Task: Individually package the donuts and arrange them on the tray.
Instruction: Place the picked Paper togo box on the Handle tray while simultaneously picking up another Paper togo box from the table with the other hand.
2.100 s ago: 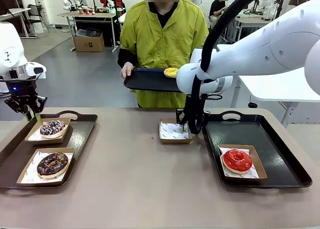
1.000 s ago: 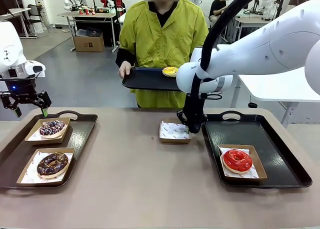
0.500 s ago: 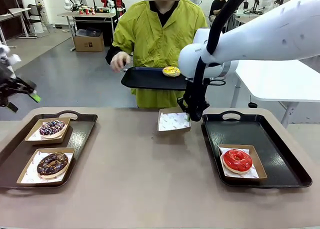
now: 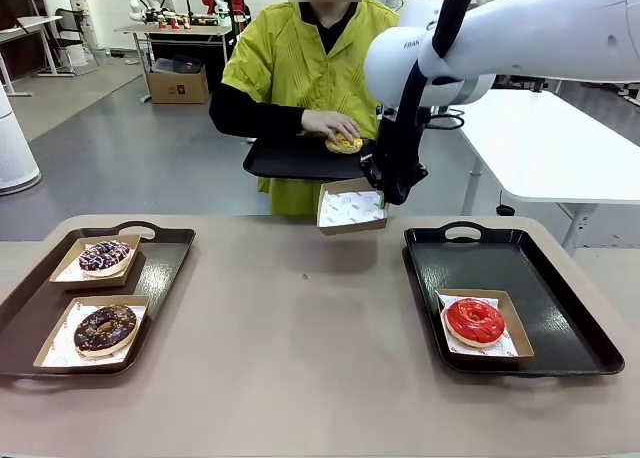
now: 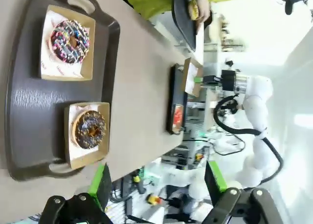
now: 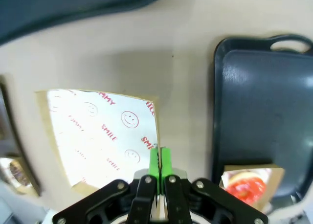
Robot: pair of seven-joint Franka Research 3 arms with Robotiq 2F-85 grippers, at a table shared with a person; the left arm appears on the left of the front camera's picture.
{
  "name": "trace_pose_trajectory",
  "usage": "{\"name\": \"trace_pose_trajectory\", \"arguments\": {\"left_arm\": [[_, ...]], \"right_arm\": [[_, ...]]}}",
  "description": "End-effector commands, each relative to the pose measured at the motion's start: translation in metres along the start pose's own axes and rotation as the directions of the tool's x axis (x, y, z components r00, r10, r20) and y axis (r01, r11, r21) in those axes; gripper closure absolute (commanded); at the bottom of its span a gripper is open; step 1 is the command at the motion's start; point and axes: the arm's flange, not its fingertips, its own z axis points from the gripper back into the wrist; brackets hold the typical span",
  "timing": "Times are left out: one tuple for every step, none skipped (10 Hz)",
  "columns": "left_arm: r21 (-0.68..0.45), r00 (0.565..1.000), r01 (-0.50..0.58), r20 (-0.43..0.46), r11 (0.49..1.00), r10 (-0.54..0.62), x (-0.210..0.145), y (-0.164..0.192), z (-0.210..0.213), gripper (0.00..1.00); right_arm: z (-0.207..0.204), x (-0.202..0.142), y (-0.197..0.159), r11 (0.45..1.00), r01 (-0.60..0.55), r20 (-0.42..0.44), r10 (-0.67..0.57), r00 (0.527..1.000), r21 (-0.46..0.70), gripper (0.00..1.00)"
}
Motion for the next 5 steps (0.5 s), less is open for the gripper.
{"name": "trace_pose_trajectory", "arguments": {"left_arm": [[-0.054,0.997,-0.063,-0.044,0.996,0.061,0.013,0.032,0.006,0.00],[-0.066,0.994,-0.104,-0.053,0.992,0.101,0.013,0.047,0.013,0.00],[-0.076,0.989,-0.140,-0.054,0.987,0.136,0.016,0.062,0.017,0.00],[-0.070,0.984,-0.169,-0.061,0.983,0.165,0.020,0.073,0.021,0.00],[-0.076,0.981,-0.189,-0.053,0.979,0.186,0.023,0.081,0.024,0.00]], "right_arm": [[0.019,0.018,0.019,0.998,0.022,-0.039,-0.025,0.999,-0.058,1.00],[0.029,0.024,0.022,0.997,0.023,-0.052,-0.026,0.998,-0.070,1.00],[0.037,0.030,0.023,0.996,0.033,-0.056,-0.038,0.998,-0.085,1.00],[0.040,0.035,0.023,0.995,0.028,-0.065,-0.034,0.997,-0.097,1.00],[0.040,0.038,0.022,0.995,0.032,-0.072,-0.040,0.997,-0.098,1.00]]}}
